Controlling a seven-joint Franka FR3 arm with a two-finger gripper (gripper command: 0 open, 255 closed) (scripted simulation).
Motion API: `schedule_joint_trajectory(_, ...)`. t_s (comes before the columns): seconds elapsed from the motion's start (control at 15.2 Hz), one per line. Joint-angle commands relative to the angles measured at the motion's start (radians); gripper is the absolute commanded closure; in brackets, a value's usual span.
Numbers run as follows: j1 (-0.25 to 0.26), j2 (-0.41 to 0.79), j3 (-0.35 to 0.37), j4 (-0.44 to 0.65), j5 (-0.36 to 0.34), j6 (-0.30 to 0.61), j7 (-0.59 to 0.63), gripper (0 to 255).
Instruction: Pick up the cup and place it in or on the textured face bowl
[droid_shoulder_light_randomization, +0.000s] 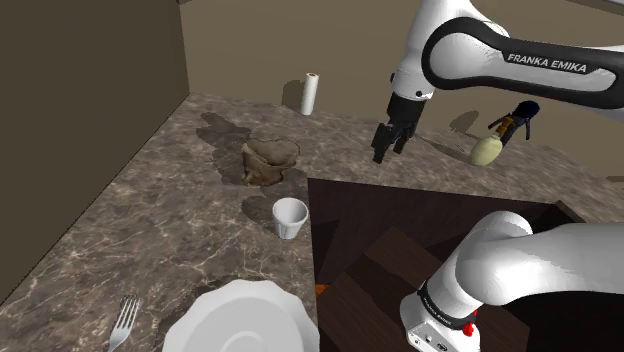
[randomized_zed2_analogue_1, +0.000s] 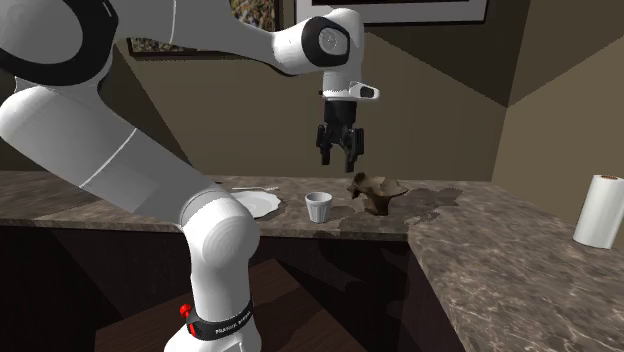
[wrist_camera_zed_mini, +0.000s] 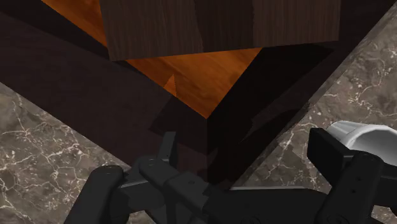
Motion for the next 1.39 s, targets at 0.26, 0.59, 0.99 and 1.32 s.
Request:
schedule_joint_trajectory(0.26, 0.026, 0.046, 0.039, -0.064, 0.064, 0.129, 0.062, 0)
schedule_joint_trajectory(0.59, 0.063, 0.138, 0.091, -0.114, 0.141, 0.300, 0.131, 0)
schedule_joint_trajectory(0.99, 0.108, 0.296, 0.154, -0.125, 0.226, 0.512, 0.201, 0)
schedule_joint_trajectory(1.32, 0.131, 0.406, 0.189, -0.114, 0.266, 0.638, 0.234, 0)
